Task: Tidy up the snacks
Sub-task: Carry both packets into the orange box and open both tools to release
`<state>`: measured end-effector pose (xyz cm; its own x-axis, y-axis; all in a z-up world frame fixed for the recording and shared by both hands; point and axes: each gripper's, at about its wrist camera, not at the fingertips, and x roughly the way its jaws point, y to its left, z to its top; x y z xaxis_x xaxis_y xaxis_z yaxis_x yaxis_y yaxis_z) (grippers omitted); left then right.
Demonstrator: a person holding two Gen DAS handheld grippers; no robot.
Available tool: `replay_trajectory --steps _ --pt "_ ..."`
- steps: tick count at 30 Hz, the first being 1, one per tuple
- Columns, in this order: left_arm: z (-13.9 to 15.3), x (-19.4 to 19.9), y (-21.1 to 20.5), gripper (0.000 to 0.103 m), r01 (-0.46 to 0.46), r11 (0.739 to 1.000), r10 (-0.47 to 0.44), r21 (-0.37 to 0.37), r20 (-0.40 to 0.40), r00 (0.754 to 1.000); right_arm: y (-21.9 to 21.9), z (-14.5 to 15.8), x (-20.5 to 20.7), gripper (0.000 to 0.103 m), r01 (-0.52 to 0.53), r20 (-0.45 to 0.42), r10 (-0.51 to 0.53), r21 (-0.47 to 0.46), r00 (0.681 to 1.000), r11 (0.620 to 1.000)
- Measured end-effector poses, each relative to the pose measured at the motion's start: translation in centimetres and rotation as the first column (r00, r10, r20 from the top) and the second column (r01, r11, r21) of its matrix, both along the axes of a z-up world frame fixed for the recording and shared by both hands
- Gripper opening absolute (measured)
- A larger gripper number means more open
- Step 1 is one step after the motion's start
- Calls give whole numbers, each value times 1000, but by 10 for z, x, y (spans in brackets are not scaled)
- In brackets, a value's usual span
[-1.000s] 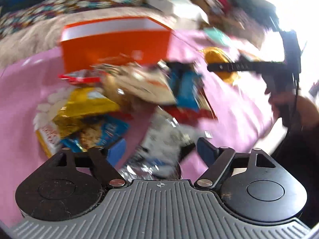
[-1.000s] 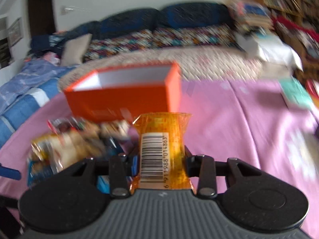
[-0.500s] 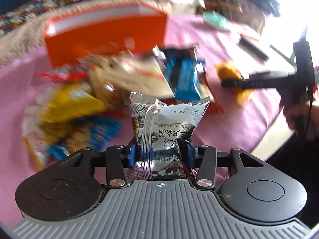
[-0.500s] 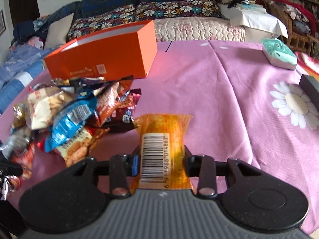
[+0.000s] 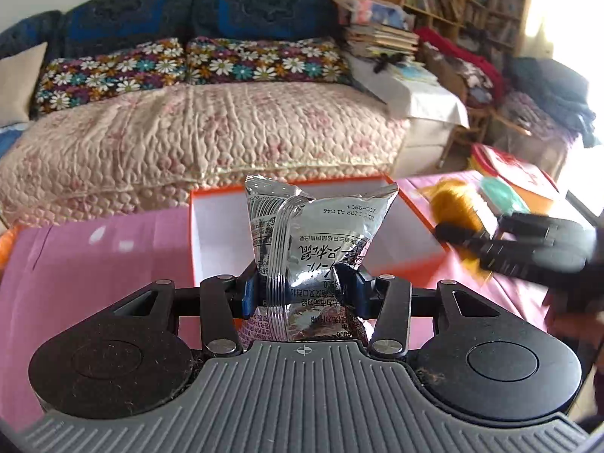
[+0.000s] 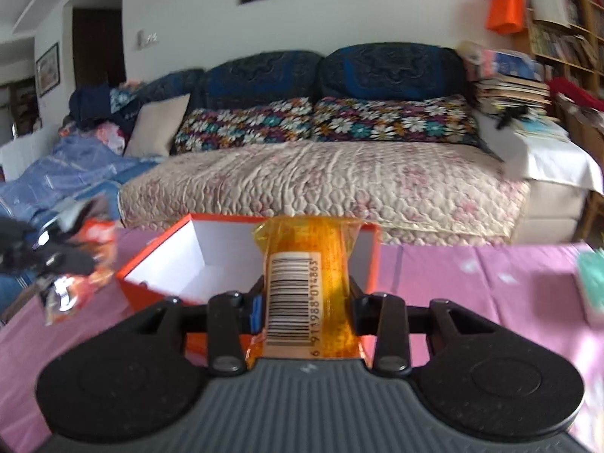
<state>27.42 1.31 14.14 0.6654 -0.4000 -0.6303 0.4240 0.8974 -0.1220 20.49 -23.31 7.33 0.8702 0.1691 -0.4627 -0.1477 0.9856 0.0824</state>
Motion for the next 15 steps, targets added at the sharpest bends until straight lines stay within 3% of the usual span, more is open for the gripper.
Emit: replay_trajectory --steps 8,12,15 --pt "-63 106 -32 23 -35 996 41 85 -71 997 33 -41 109 39 -49 -123 37 -92 992 995" --pt "-87 122 -27 32 -73 991 83 109 -92 992 34 -61 122 46 -62 -162 47 -88 986 994" --pt "-80 108 -16 38 -89 995 92 39 -73 993 33 -56 112 60 -59 -127 50 -67 991 996"
